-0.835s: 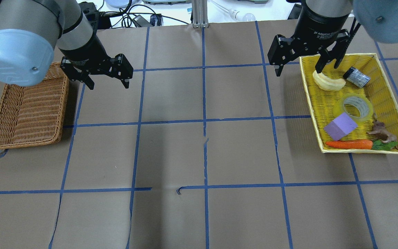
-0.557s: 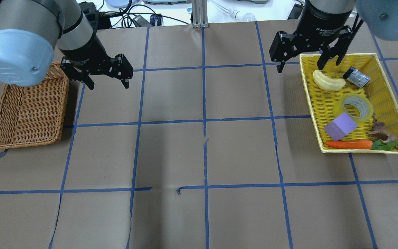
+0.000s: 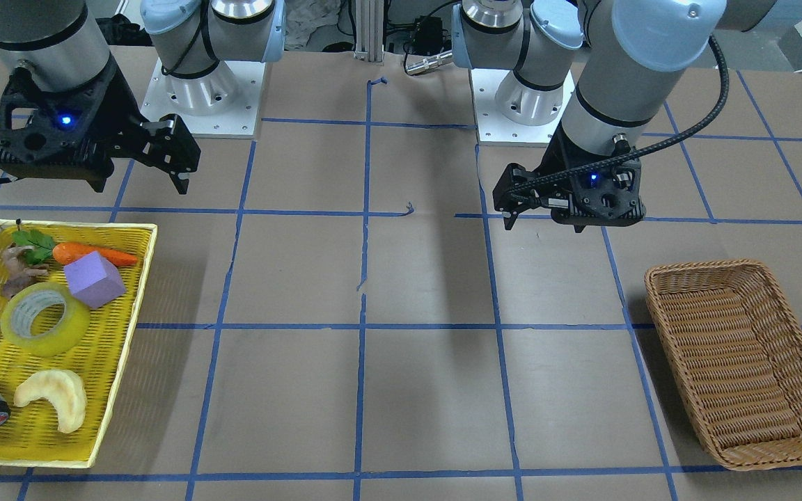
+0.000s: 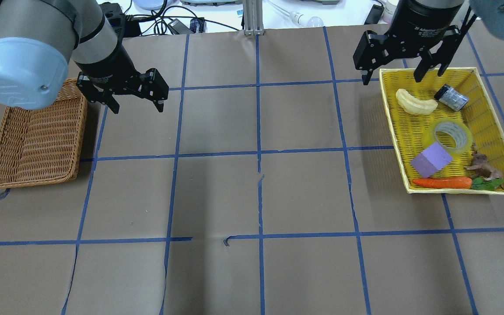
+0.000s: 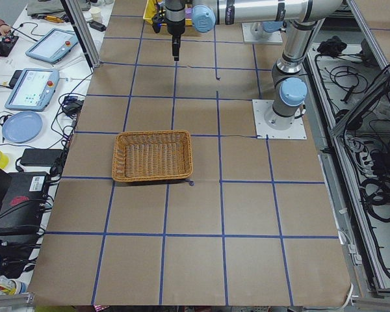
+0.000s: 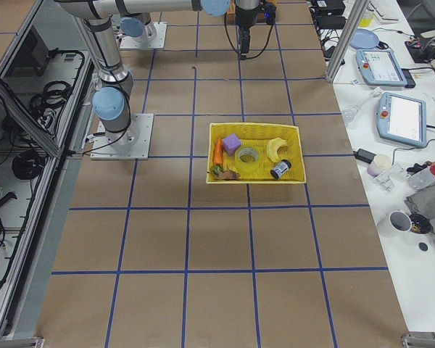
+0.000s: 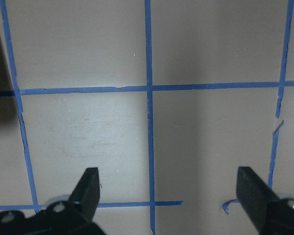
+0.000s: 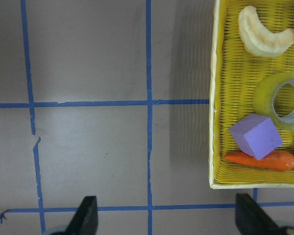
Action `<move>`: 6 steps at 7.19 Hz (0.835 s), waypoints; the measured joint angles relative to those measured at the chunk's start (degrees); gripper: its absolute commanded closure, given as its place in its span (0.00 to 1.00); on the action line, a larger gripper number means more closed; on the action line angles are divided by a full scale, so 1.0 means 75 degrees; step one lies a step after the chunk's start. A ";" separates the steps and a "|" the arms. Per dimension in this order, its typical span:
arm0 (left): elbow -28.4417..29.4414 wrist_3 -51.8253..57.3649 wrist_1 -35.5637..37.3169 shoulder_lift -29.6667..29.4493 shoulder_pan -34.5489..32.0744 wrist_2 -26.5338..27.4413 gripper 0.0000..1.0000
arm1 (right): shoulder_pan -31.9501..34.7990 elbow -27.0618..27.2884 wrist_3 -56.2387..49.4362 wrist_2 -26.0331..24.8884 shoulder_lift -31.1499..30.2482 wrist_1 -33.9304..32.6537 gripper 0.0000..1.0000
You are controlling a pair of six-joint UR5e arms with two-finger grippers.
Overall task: Transfer tape with both arms
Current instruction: 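Move the right gripper over the tape roll in the yellow basket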
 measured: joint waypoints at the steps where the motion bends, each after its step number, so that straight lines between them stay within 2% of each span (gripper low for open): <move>1: -0.0005 0.0000 0.0000 0.0002 0.0000 0.0000 0.00 | -0.0101 0.0017 -0.0017 -0.0019 -0.0001 -0.0029 0.00; 6: -0.0009 -0.0011 -0.0008 -0.0015 -0.0018 -0.0001 0.00 | -0.0145 0.0005 -0.0154 -0.0067 0.0065 -0.0122 0.00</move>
